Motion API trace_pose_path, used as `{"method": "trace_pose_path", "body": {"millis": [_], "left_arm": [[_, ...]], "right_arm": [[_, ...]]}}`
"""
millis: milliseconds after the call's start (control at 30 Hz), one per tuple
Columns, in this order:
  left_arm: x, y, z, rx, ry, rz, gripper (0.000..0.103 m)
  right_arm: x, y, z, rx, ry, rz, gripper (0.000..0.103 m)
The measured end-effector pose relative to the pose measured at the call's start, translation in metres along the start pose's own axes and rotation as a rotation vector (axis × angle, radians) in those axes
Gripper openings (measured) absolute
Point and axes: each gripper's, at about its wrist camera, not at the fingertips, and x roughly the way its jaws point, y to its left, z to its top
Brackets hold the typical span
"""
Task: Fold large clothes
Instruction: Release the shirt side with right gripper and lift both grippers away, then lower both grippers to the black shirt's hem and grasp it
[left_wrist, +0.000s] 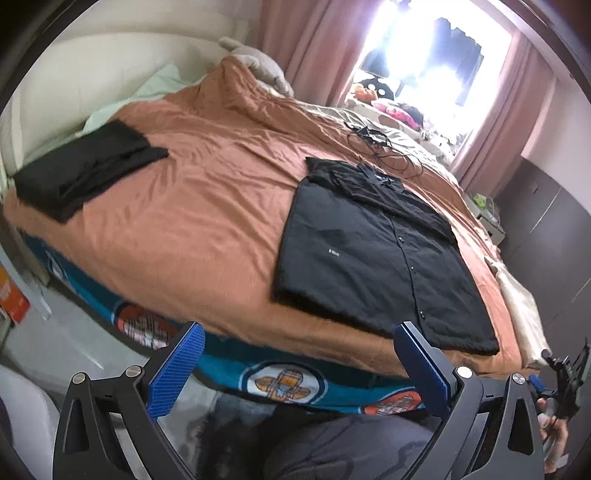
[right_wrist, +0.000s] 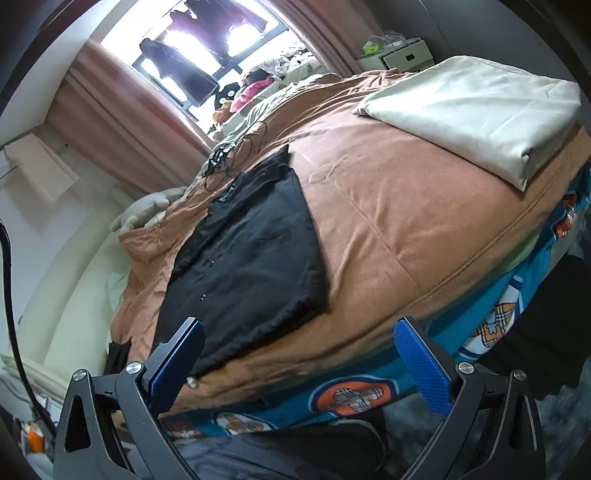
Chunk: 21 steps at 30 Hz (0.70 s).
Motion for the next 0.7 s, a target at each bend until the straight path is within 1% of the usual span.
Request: {"method": "trace_pose_path", "body": {"millis": [133, 300, 367, 433, 500, 567, 633, 700], "left_arm": [[0.005, 0.015, -0.009, -0.025, 0.019, -0.004, 0.102], [0.020, 0.030, -0.010, -0.082, 0.019, -0.034, 0.102], [0.029, 0.033, -0.009, -0.098, 0.021, -0.039, 0.102], [0.040, 0.037, -0.006, -0.121, 0.032, -0.047, 0.101], [0.055, 0.041, -0.002, -0.147, 0.052, -0.077, 0.096], [0.067, 0.043, 0.001, -0.167, 0.064, -0.097, 0.093], [0.078, 0.043, 0.005, -0.175, 0.074, -0.099, 0.091], [0.092, 0.044, 0.009, -0.183, 0.096, -0.091, 0.085]], "right_arm": [[0.004, -0.006, -0.003, 0.008, 0.007, 0.001, 0.103], [0.027, -0.010, -0.004, 0.024, 0.055, 0.012, 0.102], [0.037, -0.009, -0.004, 0.026, 0.071, 0.013, 0.101], [0.047, -0.008, -0.003, 0.028, 0.086, 0.020, 0.096], [0.056, -0.007, -0.001, 0.029, 0.099, 0.030, 0.094], [0.065, -0.007, 0.001, 0.034, 0.106, 0.040, 0.092], [0.075, -0.009, 0.002, 0.049, 0.116, 0.046, 0.088], [0.085, -0.012, 0.005, 0.063, 0.129, 0.047, 0.086]]}}
